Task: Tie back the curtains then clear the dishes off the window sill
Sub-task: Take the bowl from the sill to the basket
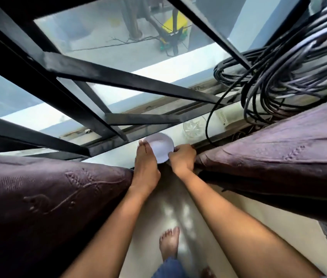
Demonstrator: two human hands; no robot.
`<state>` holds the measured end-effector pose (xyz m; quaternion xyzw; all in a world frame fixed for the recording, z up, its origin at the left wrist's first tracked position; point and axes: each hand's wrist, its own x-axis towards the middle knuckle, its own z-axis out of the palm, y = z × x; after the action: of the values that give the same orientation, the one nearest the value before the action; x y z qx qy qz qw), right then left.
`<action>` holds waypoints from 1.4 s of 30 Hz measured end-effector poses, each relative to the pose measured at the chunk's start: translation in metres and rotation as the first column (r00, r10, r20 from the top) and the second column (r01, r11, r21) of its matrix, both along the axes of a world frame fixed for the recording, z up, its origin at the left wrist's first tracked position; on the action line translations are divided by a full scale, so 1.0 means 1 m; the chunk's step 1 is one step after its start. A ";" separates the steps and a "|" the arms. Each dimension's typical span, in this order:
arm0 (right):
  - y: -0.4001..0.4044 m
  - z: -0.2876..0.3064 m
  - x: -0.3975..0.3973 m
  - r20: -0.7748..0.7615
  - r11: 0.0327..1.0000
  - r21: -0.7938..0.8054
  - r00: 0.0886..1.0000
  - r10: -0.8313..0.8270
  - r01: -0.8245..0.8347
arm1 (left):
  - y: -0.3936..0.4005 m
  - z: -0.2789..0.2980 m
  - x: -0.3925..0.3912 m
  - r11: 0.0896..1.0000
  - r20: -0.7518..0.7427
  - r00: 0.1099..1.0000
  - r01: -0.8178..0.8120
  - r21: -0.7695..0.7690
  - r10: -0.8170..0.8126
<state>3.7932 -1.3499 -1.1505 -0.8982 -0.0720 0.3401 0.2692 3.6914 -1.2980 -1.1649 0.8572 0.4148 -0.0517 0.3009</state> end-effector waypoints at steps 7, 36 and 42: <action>-0.109 0.022 -0.028 -0.069 0.992 0.109 0.996 -0.056 0.063 | -0.072 0.029 -0.031 0.973 0.199 0.953 0.231 0.011 -0.229; -0.781 0.255 -0.217 -0.082 0.462 0.368 0.524 -0.848 0.807 | -0.651 0.227 -0.095 0.424 0.561 0.351 0.905 0.000 -0.749; -0.825 0.234 -0.242 -0.098 0.370 0.317 0.418 -0.903 0.873 | -0.705 0.204 -0.100 0.335 0.462 0.289 0.942 0.020 -0.839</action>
<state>3.5516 -2.1751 -0.9162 -0.7531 0.3556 0.0831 0.5473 3.5911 -2.0033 -0.9605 0.8837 -0.2198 -0.0923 0.4028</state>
